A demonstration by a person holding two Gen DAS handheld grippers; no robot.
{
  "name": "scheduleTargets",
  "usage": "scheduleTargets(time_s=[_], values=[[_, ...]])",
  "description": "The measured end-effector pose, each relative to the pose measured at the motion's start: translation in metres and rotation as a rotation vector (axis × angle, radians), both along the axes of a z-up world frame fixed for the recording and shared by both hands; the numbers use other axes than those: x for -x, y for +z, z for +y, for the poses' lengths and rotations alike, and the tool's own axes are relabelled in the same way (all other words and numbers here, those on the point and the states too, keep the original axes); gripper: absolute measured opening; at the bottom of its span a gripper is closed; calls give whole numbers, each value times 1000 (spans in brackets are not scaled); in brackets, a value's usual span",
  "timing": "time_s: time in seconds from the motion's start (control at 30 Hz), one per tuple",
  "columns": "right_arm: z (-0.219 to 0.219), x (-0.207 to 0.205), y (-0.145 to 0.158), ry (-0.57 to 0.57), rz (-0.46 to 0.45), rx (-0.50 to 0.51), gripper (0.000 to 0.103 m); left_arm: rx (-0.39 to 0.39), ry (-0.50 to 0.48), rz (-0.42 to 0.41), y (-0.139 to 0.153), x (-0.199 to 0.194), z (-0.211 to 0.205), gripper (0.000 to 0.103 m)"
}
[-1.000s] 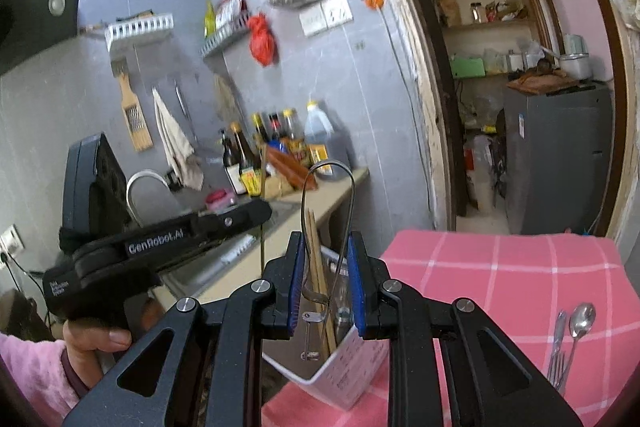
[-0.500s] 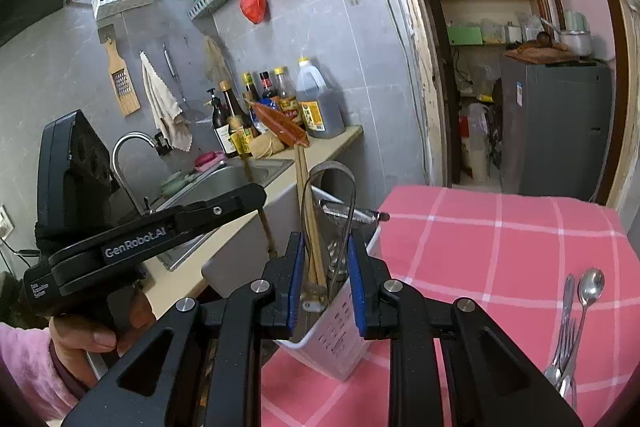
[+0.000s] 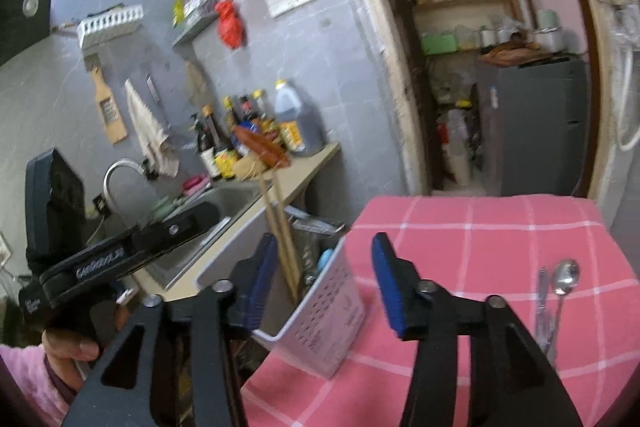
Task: Organize utensils
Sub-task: 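Lower the gold spoon and tongs into the caddy and open both tools, then move both empty tools back over the remaining spoons and forks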
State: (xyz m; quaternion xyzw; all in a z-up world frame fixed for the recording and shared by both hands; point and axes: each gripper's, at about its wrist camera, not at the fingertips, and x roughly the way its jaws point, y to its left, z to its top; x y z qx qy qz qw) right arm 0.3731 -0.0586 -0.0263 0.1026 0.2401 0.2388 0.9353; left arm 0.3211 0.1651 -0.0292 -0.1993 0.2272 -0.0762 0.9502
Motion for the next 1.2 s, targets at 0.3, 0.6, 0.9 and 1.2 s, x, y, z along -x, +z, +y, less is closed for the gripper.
scheduleTargets(time_s=[0.3, 0.6, 0.9, 1.2], values=[[-62, 26, 23, -174, -108, 25, 97, -134, 65, -44, 22, 18, -42, 96], [-132, 52, 29, -279, -166, 90, 102, -154, 55, -90, 23, 32, -95, 102], [-191, 62, 3, -327, -114, 143, 102, -184, 29, -92, -1, 46, -155, 102], [-227, 44, -44, -313, 40, 168, 102, -134, -44, 55, -49, 37, -192, 102]])
